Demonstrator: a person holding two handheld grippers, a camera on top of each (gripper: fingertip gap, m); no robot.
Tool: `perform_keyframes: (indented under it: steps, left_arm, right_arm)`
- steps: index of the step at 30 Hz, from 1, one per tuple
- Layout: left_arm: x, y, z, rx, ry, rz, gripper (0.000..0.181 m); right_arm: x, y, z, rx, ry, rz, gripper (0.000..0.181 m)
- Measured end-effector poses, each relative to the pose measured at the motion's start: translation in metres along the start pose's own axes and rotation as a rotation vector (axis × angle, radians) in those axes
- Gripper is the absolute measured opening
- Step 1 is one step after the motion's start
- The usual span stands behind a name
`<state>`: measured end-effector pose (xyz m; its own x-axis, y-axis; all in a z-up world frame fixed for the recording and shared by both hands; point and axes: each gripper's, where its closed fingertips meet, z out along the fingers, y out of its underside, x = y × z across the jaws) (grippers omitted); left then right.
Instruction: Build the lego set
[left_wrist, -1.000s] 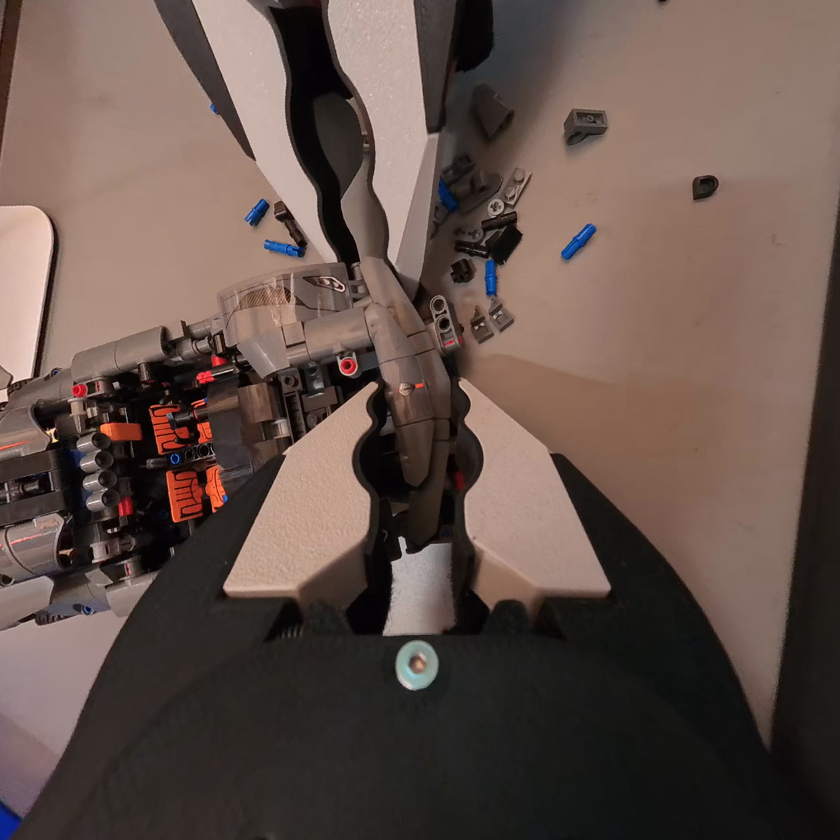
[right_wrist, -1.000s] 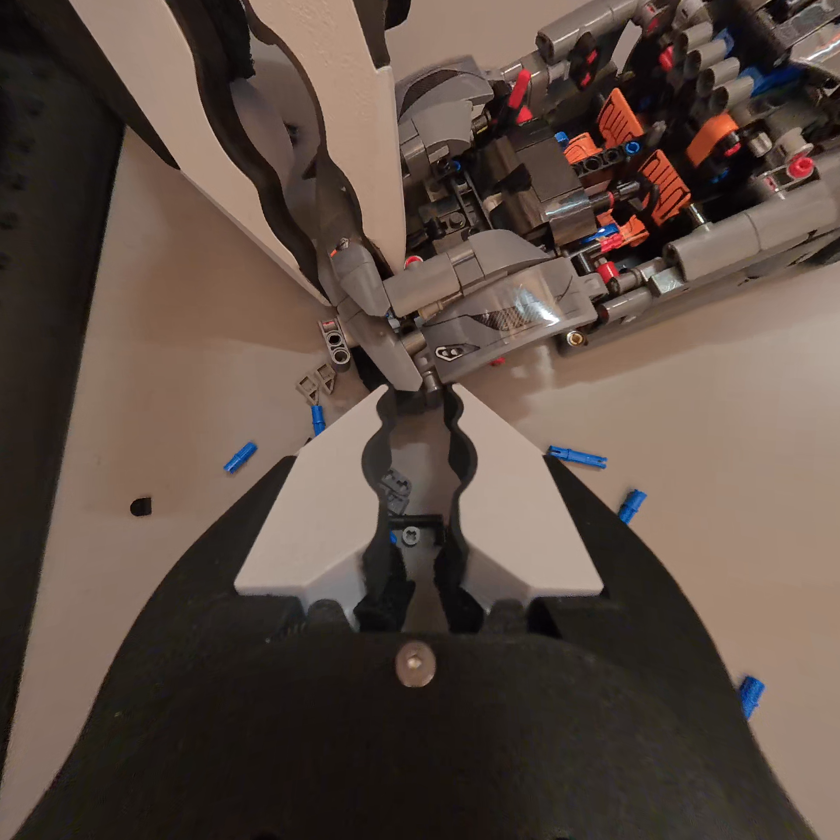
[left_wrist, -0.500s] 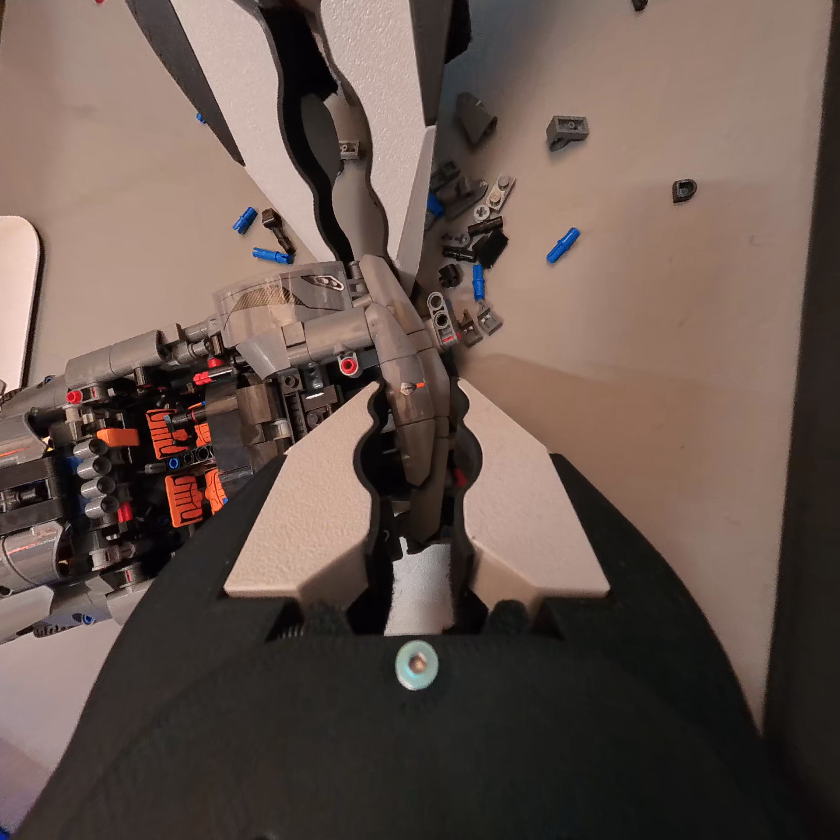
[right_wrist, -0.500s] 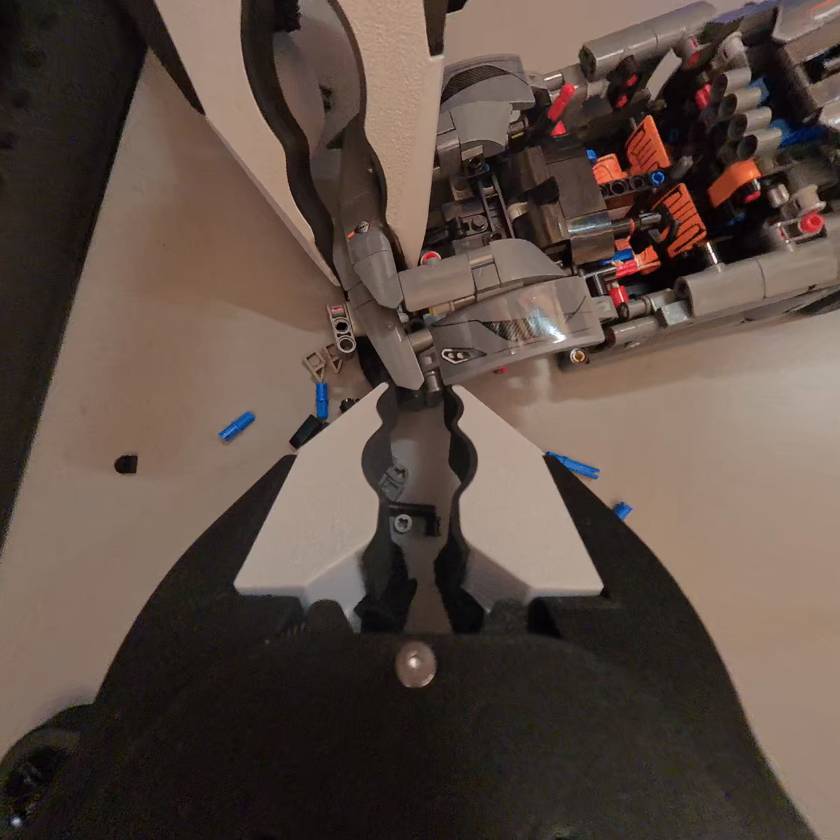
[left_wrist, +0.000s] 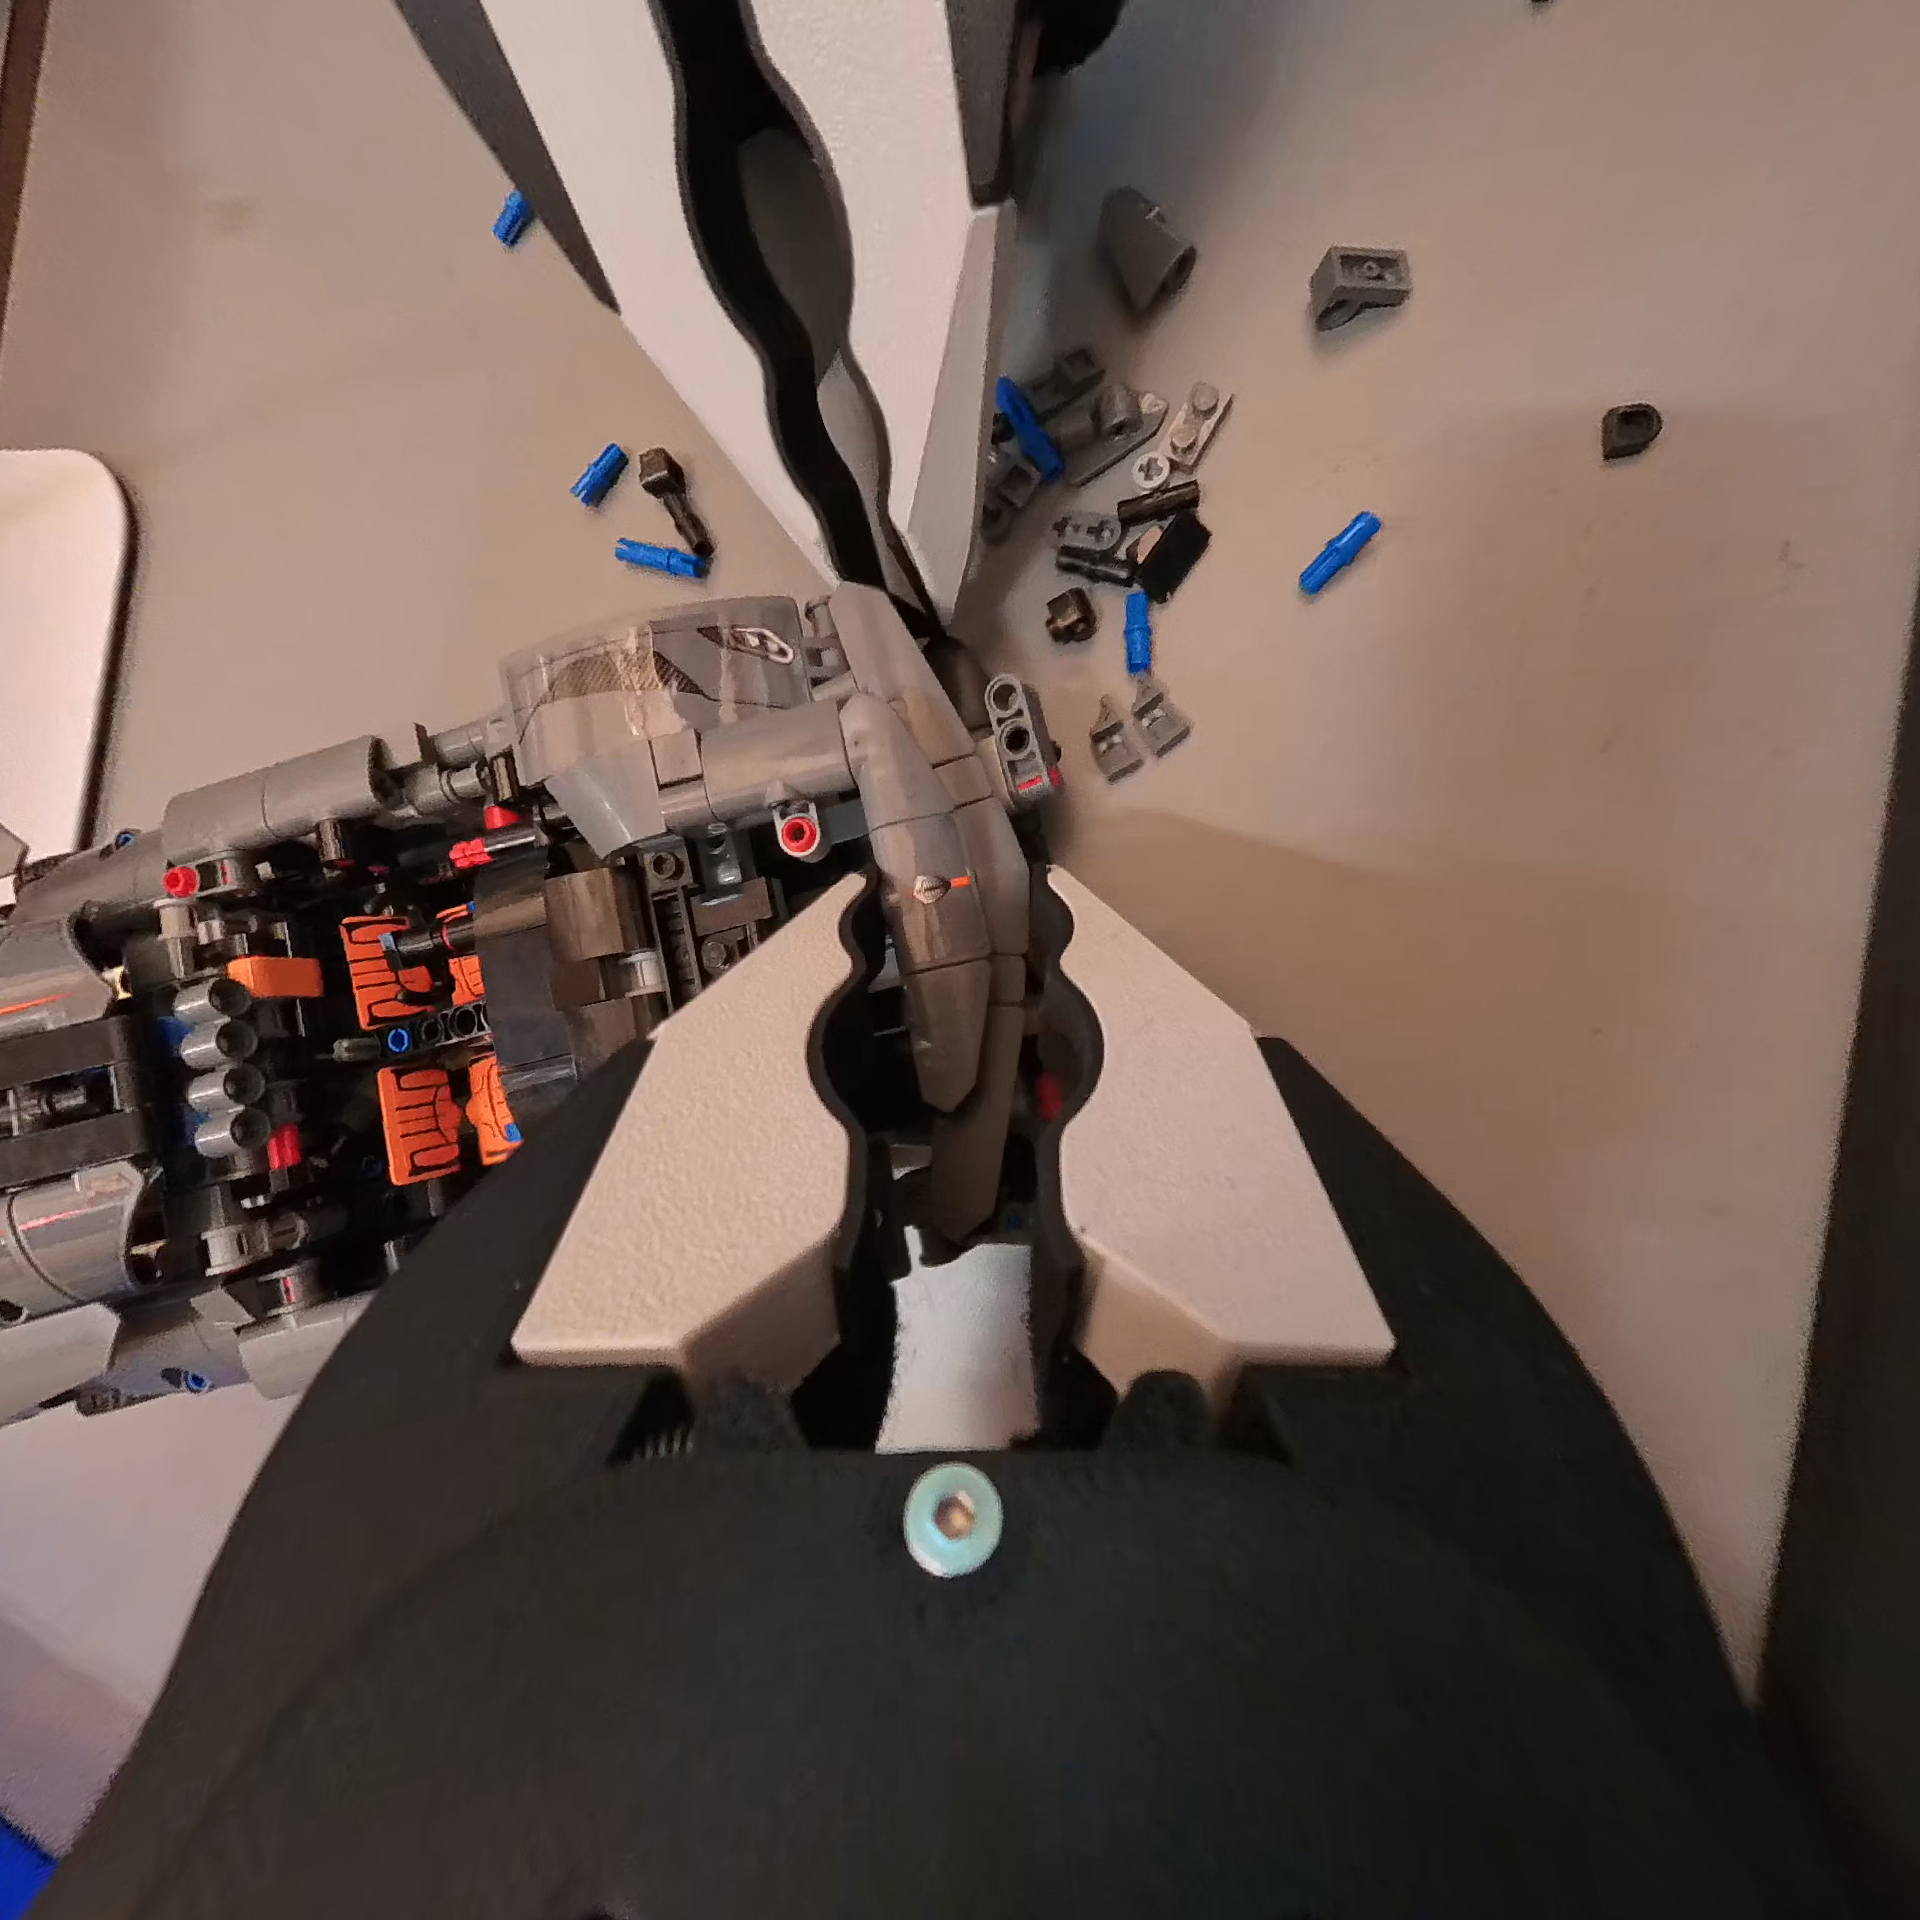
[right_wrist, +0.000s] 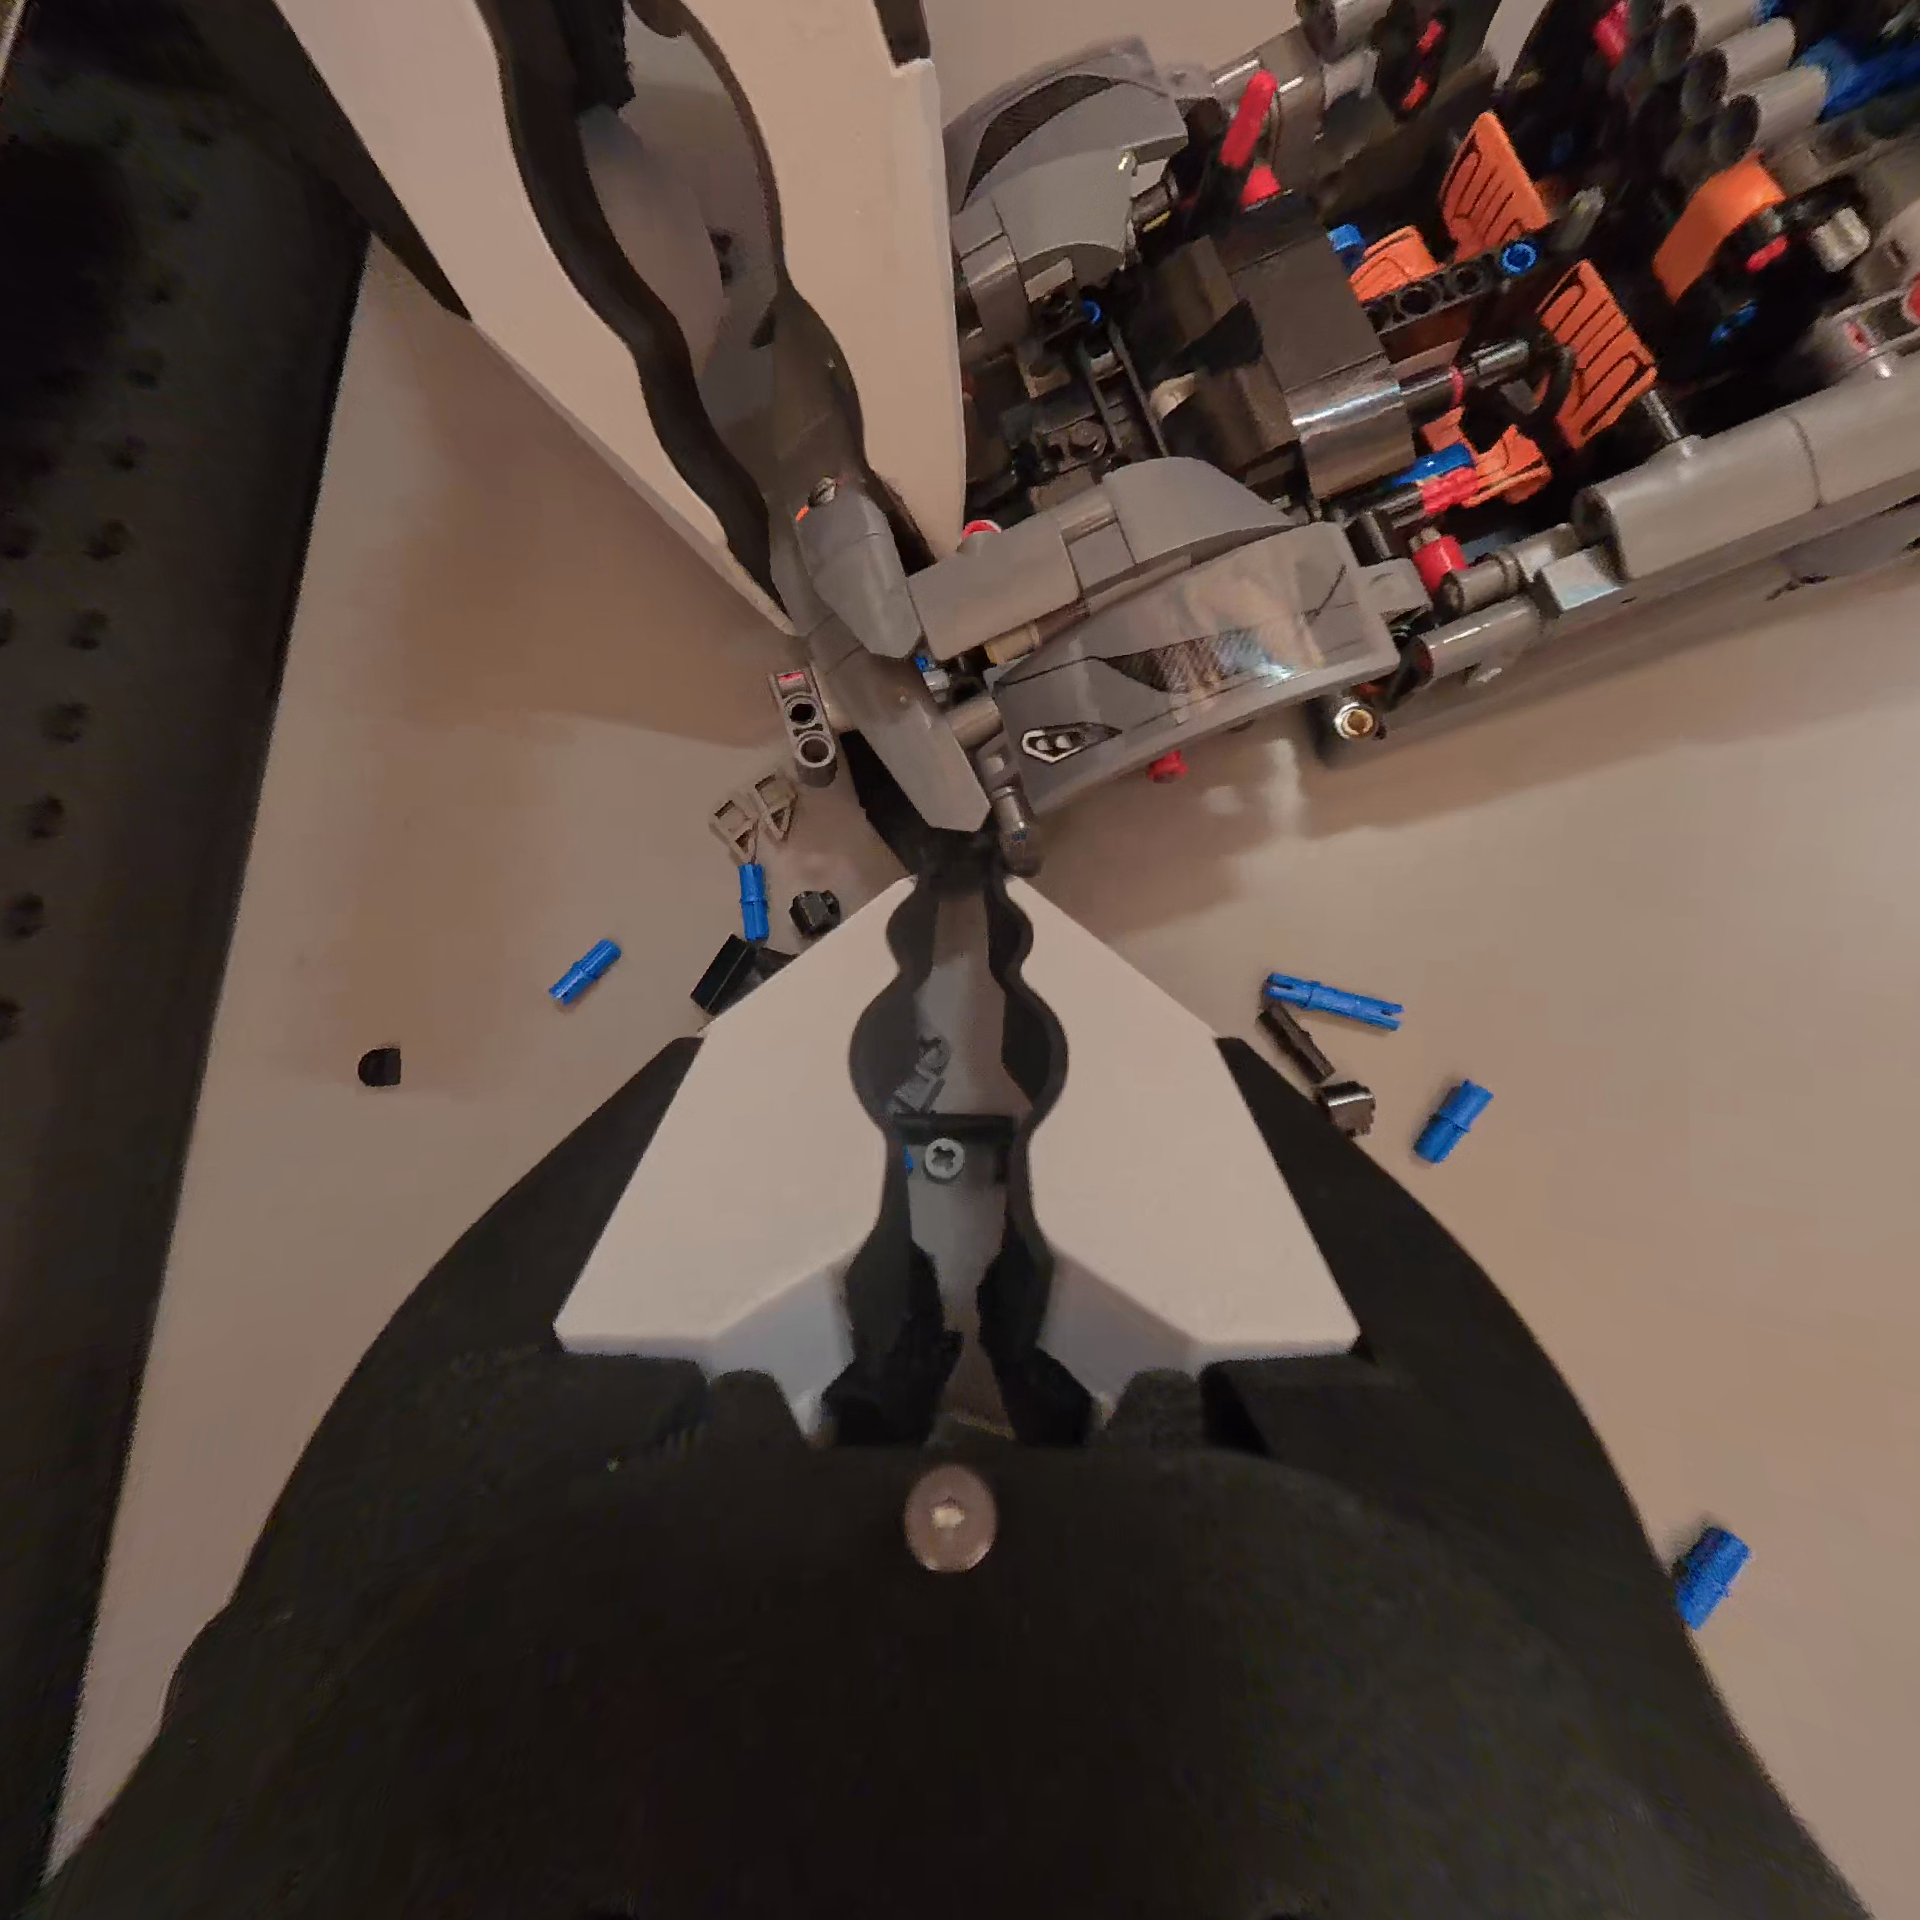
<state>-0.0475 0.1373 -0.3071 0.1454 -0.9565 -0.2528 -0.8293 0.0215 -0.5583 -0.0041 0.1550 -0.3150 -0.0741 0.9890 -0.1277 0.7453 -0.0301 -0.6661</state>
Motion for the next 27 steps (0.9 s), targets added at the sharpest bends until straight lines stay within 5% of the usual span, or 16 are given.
perform_keyframes:
  steps: [15, 21, 27]
  left_arm:
    - [0.014, 0.018, -0.019, 0.007, 0.096, 0.017, 0.024]
    - [0.018, 0.019, -0.023, 0.040, 0.129, -0.050, 0.037]
    - [0.016, 0.017, -0.020, 0.034, 0.119, -0.089, 0.037]
  right_arm:
    - [-0.002, -0.012, -0.005, 0.046, -0.002, -0.020, 0.020]
    - [-0.019, -0.023, 0.017, 0.058, -0.016, -0.074, 0.033]
    - [-0.016, -0.025, 0.024, 0.029, -0.014, -0.062, 0.019]
